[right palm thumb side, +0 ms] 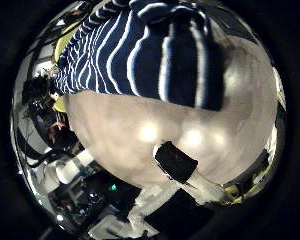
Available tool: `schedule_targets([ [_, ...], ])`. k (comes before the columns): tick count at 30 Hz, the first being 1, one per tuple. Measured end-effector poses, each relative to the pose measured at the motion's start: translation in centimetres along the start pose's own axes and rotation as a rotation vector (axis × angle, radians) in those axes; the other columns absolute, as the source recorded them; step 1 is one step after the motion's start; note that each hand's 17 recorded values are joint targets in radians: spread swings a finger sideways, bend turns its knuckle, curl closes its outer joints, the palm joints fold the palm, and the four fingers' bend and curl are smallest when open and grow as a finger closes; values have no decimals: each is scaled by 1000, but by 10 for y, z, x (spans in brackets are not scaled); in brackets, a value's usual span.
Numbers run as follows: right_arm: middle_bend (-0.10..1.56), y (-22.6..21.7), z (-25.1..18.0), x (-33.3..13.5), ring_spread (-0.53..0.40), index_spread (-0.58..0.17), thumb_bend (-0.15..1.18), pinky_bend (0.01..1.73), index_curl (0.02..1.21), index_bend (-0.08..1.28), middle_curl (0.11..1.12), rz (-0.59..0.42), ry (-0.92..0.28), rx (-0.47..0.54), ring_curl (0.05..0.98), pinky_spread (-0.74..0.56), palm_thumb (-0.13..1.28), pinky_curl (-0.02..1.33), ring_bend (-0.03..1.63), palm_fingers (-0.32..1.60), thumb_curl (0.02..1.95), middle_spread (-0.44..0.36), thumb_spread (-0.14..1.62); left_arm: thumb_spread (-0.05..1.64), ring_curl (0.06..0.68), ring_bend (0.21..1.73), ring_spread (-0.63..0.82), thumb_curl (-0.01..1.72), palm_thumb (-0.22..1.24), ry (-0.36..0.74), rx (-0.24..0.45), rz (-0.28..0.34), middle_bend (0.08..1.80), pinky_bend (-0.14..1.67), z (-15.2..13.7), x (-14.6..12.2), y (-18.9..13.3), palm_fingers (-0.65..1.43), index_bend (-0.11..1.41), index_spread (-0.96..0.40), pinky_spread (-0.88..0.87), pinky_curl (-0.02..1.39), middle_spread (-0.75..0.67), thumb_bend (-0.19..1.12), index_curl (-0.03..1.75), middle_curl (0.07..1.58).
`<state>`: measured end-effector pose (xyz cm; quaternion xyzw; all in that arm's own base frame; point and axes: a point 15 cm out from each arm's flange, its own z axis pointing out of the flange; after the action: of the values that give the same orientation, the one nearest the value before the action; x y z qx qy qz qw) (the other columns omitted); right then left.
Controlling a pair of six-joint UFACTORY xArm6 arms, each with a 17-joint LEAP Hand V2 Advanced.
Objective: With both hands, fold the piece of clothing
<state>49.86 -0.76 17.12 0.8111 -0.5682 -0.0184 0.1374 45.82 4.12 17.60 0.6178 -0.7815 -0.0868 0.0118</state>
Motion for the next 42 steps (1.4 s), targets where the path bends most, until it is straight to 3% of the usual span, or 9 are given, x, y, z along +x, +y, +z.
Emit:
schedule_targets([
  [10, 240, -5, 25, -11, -11, -360, -17, 325, 278, 166, 358, -49, 32, -70, 270, 274, 567, 343, 467, 298, 349, -123, 1062, 1384, 261, 582, 96, 252, 375, -1, 7, -3, 192, 192, -7, -2, 2, 299, 189, -153, 279, 341, -53, -9, 569, 436],
  [17, 334, 1, 25, -3, -164, -353, -4, 300, 302, 188, 387, -44, 45, -89, 303, 93, 726, 313, 641, 611, 409, -247, 1042, 1382, 252, 574, 82, 254, 380, -4, 19, -4, 196, 191, -14, -3, 0, 310, 191, -153, 268, 332, -61, -8, 554, 432],
  [18, 375, 0, 24, -2, -199, -357, 6, 393, 285, 168, 396, -37, 46, -82, 304, -16, 765, 308, 705, 875, 421, -281, 1038, 1377, 251, 573, 81, 255, 382, -4, 18, -4, 195, 188, -15, -3, 1, 314, 195, -157, 267, 330, -62, -7, 554, 431],
  [21, 521, 0, 23, 0, -262, -387, 2, 591, 332, 236, 470, -28, 48, -78, 370, -279, 827, 371, 823, 1296, 443, -330, 1022, 1373, 248, 570, 79, 257, 384, 1, 15, -2, 195, 188, -17, 1, 2, 317, 193, -160, 266, 325, -63, -8, 551, 431],
  [23, 616, 0, 22, 2, -277, -404, -4, 666, 384, 317, 519, -26, 49, -77, 412, -370, 862, 413, 880, 1313, 452, -327, 1016, 1371, 247, 575, 73, 258, 383, 5, 17, -4, 197, 185, -19, 1, 3, 326, 196, -162, 264, 320, -70, -9, 550, 430],
  [24, 709, 1, 21, 4, -278, -406, -2, 725, 446, 461, 565, -21, 51, -73, 439, -382, 893, 446, 921, 1400, 461, -303, 1008, 1370, 247, 577, 68, 258, 383, 6, 16, -4, 195, 185, -20, 2, 4, 328, 195, -162, 264, 318, -72, -9, 549, 430],
  [29, 927, 4, 16, 19, -263, -391, 27, 947, 600, 738, 683, 5, 55, -55, 527, -380, 1017, 559, 1105, 1314, 505, -262, 1023, 1367, 244, 584, 38, 260, 382, 14, -19, -2, 199, 183, -20, 5, 14, 354, 201, -173, 250, 306, -86, -9, 550, 432],
  [33, 1050, 17, 15, 45, -257, -375, 41, 1089, 696, 872, 760, 47, 45, -48, 591, -346, 1063, 649, 1224, 1180, 549, -245, 1069, 1366, 243, 583, 21, 262, 382, 14, -60, -2, 195, 183, -20, 4, 27, 361, 203, -181, 247, 300, -94, -9, 552, 436],
  [42, 1162, 66, 7, 111, -234, -345, 22, 1196, 823, 977, 862, 141, 55, -41, 676, -298, 1067, 780, 1340, 1032, 615, -224, 1136, 1359, 237, 580, 18, 264, 373, 20, -88, 9, 192, 188, -3, 15, 49, 360, 199, -187, 244, 289, -95, -11, 556, 436],
])
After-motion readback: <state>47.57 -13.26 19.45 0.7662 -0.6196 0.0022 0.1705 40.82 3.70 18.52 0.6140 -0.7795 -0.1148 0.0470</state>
